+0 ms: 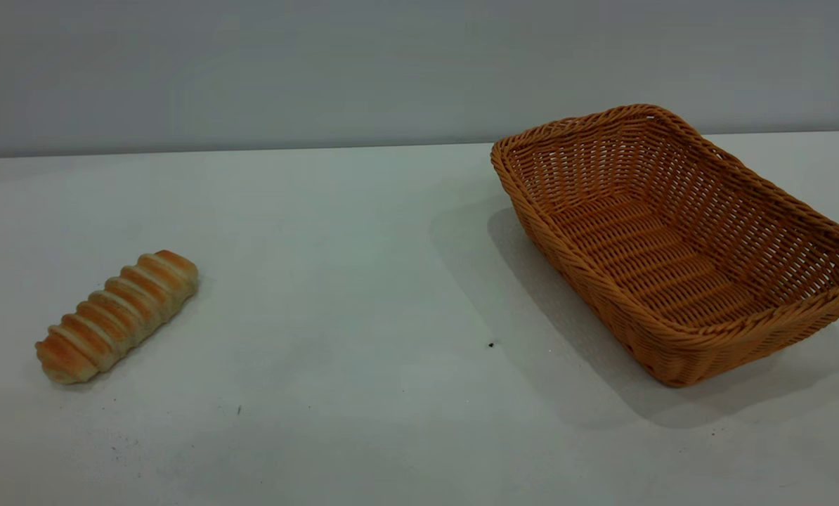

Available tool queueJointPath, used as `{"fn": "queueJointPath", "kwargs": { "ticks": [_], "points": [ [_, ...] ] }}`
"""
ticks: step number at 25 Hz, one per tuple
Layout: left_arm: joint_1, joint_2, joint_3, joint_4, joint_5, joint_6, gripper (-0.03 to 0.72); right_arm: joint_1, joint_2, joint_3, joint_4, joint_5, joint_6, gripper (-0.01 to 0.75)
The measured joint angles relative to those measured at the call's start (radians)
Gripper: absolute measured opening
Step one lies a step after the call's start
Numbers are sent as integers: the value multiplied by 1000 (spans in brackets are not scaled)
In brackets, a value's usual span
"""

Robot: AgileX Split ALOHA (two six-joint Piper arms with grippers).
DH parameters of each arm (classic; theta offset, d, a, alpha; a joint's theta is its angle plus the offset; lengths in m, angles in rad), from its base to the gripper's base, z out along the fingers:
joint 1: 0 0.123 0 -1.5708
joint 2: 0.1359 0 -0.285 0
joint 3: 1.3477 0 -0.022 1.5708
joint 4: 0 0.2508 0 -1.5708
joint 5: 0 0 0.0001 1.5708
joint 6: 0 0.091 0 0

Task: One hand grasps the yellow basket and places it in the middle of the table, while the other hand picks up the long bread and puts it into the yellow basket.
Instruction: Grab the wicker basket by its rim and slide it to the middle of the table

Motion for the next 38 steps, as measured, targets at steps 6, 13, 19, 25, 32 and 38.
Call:
{"fn": "queueJointPath", "kwargs": {
  "ticks": [6, 13, 19, 25, 32, 38],
  "points": [
    [-33, 0, 0, -1, 0, 0, 555, 0, 0, 0, 2, -22, 0, 558],
    [-99, 6, -13, -2, -46, -2, 555, 28, 0, 0, 87, -65, 4, 558],
    [-108, 164, -70, -25, -146, -38, 555, 101, 11, 0, 88, -176, 196, 558],
    [-108, 486, -71, -36, -316, -61, 555, 129, 275, 0, 82, -345, 279, 558],
    [-108, 770, -72, -114, -555, -47, 553, 131, 706, -48, 111, -522, 330, 558],
    [-108, 814, -85, -149, -568, 8, 553, 131, 1019, -159, 199, -596, 418, 558]
  ]
}}
